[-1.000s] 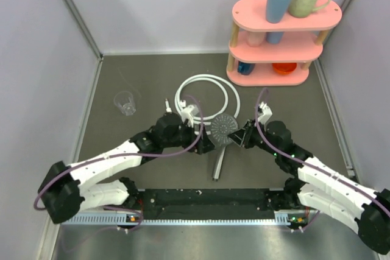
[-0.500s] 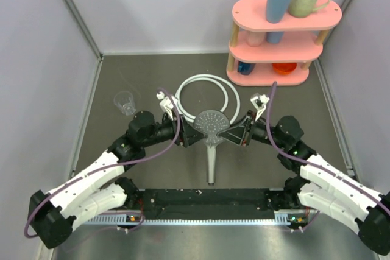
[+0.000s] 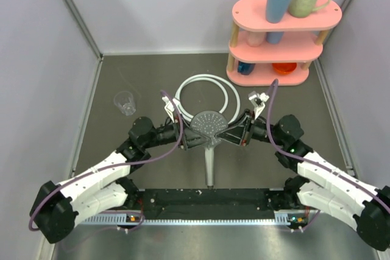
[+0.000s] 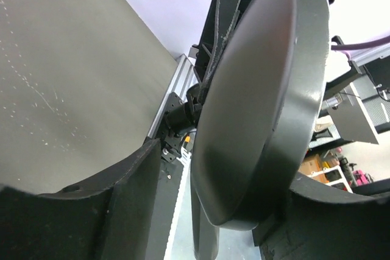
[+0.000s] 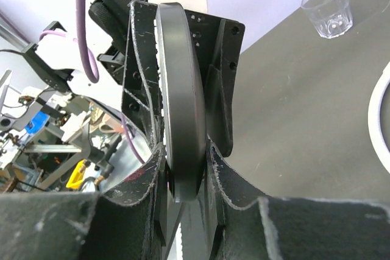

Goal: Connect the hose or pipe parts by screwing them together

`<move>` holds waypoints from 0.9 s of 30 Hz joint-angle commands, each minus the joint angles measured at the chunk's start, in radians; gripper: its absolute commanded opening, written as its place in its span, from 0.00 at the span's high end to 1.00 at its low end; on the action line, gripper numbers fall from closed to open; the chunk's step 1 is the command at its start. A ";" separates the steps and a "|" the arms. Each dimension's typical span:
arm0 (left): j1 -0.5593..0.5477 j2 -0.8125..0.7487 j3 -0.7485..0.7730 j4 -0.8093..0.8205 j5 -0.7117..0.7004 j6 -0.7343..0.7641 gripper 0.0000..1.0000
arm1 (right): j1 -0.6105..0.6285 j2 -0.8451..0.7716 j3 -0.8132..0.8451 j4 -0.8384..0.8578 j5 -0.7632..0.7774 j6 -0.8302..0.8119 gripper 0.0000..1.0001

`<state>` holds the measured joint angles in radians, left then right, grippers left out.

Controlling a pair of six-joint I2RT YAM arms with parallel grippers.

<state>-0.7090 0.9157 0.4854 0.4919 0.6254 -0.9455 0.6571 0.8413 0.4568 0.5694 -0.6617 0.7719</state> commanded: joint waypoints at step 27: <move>0.305 -0.169 0.372 -0.783 -0.464 0.359 1.00 | -0.024 0.185 0.308 -0.466 0.347 -0.371 0.28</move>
<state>-0.4839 0.8059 0.7113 -0.0727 0.3897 -0.7551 0.6384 0.9733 0.6651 0.2489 -0.5167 0.5411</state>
